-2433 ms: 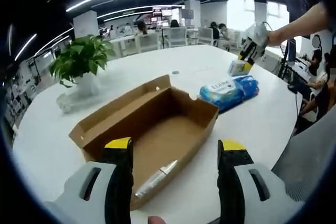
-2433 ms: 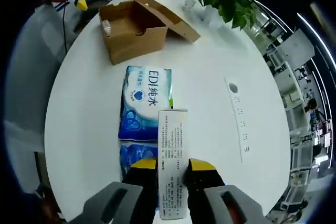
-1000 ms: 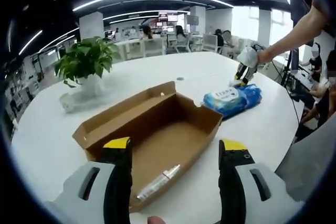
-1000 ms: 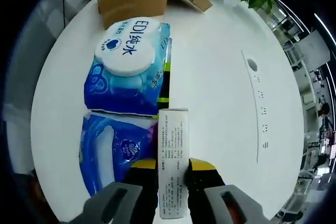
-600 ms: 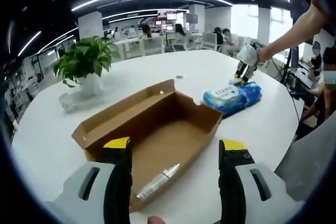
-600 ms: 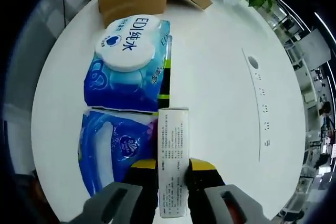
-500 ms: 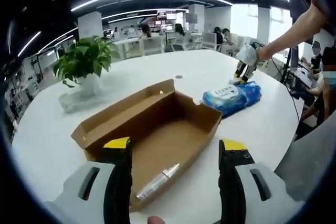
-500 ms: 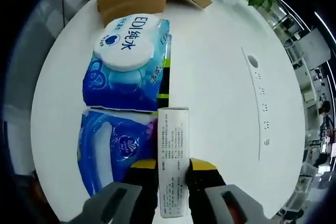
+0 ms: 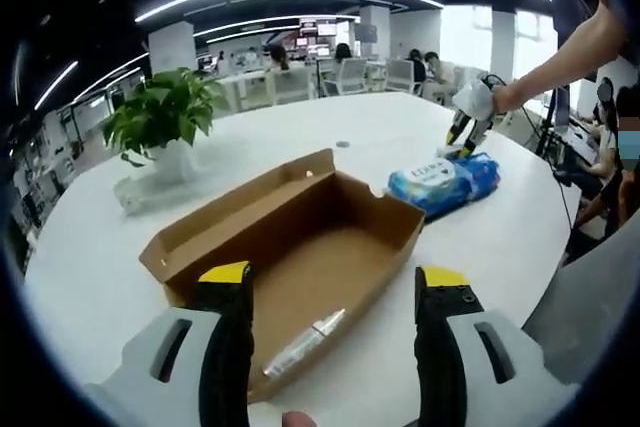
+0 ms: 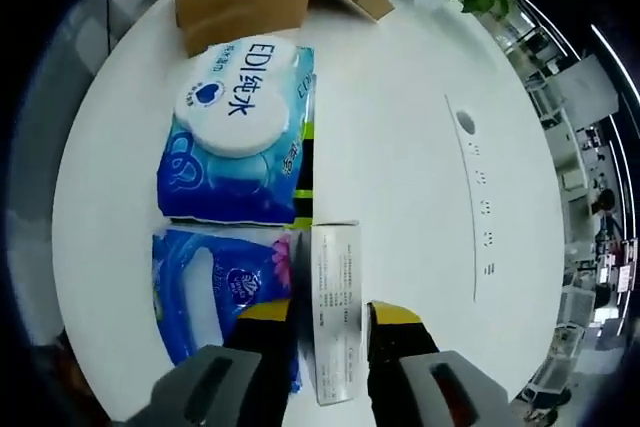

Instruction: Operate the shoe box by opening the lid, removing the specified soft item, and placing it in the target area until the item is outside and the box remains undamaged.

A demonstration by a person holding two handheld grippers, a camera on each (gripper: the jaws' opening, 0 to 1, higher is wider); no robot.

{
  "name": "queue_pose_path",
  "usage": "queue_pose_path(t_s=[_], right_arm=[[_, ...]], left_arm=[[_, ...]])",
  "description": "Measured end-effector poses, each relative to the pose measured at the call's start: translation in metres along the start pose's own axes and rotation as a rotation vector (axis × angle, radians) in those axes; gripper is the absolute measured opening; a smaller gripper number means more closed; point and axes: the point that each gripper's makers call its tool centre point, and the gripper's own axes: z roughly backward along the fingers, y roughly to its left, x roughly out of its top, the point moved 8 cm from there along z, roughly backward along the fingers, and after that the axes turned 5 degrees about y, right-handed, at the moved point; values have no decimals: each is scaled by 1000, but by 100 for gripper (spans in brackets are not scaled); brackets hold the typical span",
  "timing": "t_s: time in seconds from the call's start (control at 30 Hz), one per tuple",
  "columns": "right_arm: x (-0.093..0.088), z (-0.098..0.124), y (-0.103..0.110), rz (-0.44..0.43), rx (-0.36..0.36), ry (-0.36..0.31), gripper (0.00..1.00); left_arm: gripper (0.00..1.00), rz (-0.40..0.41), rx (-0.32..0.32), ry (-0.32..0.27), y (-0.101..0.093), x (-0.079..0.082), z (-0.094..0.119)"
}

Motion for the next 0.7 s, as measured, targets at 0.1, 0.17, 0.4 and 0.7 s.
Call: queue_pose_path(t_s=[0.1,0.17,0.4,0.7], right_arm=[[0,9,0,-16,-21,-3,26],[1,16,0,-37,-32,-9,27],[9,42,0,-141,-121,-52,28],[35,59,12,-285,-181,-168,29]], left_arm=[[63,10,1,-7,1,1,1],[63,15,1,-11,2,1,1],[63,17,-6,-27,0,4,2],[63,10,-18,-39,-3,7,3]])
